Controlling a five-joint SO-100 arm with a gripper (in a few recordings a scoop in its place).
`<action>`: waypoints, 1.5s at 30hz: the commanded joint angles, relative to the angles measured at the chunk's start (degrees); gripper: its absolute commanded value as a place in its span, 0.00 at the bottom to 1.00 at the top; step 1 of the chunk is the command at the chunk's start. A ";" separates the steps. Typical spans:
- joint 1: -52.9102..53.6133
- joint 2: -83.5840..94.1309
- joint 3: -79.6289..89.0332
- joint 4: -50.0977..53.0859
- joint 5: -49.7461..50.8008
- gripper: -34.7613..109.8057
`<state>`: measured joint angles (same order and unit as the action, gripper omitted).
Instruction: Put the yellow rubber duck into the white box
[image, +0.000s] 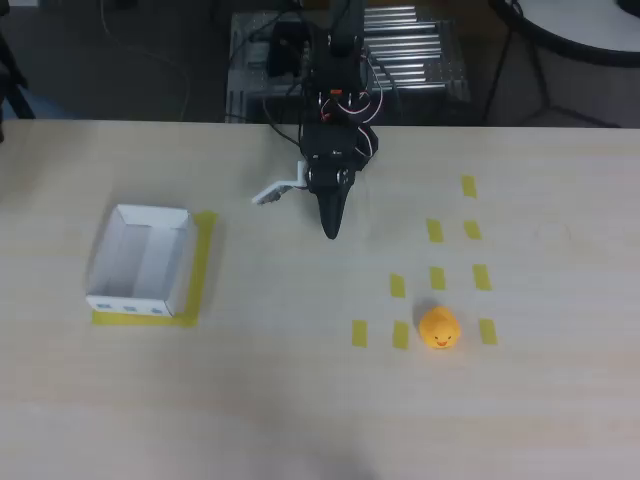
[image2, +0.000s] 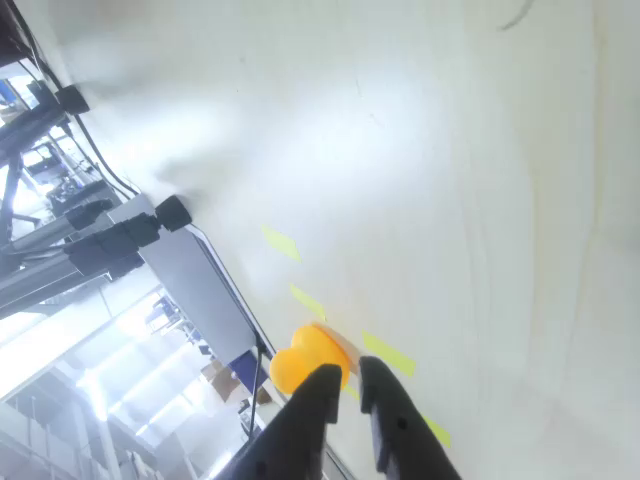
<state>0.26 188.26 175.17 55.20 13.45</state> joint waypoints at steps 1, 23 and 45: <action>1.41 2.90 1.32 -1.05 0.09 0.24; 1.41 2.90 1.32 -1.05 0.09 0.24; 1.41 2.90 1.32 -1.05 0.09 0.24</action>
<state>0.26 188.26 175.17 55.20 13.45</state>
